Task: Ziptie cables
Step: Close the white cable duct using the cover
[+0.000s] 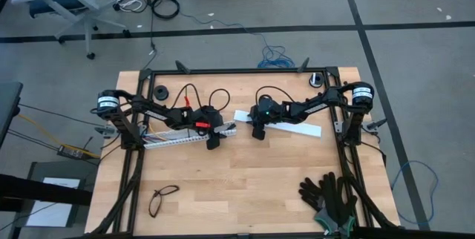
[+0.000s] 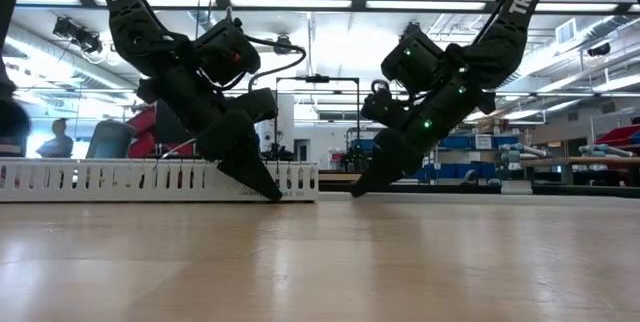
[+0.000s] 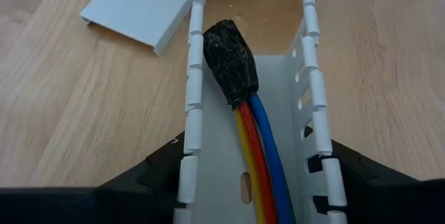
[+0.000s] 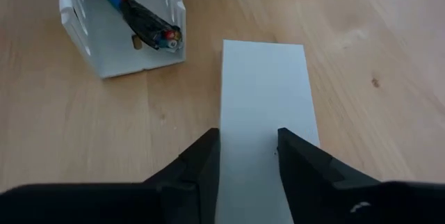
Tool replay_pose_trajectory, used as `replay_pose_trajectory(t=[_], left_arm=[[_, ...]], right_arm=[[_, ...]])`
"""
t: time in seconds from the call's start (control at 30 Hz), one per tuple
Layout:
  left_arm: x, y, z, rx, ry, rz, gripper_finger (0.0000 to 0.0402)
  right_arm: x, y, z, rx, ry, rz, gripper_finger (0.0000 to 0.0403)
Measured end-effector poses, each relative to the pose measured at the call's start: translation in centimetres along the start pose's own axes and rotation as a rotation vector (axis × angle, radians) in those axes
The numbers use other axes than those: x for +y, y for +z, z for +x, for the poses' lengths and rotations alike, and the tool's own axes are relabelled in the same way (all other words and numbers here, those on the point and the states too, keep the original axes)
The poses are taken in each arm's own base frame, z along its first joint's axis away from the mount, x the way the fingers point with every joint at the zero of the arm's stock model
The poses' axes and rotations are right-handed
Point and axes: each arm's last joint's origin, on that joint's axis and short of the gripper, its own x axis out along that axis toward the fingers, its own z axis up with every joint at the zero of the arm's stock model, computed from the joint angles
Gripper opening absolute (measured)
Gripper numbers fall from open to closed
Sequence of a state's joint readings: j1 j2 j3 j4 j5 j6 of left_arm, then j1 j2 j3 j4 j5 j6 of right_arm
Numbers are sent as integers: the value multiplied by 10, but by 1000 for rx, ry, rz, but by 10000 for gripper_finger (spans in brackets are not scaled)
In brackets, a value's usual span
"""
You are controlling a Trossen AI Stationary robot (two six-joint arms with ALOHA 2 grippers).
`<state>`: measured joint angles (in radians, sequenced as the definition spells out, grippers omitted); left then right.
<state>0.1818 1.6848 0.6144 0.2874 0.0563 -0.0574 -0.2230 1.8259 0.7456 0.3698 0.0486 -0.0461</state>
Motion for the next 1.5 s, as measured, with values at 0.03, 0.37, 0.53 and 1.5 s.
replay_pose_trajectory(t=[0.03,0.37,0.53,1.5], left_arm=[[0,0,0,0,0,0,219],[0,0,0,1,0,0,219],[0,0,0,1,0,0,219],[0,0,0,-3,2,4,219]], right_arm=[[0,0,0,-2,0,1,122],[0,7,-8,-30,17,-1,202],[0,8,-8,-34,16,-7,270],[-10,-4,4,15,37,13,223]])
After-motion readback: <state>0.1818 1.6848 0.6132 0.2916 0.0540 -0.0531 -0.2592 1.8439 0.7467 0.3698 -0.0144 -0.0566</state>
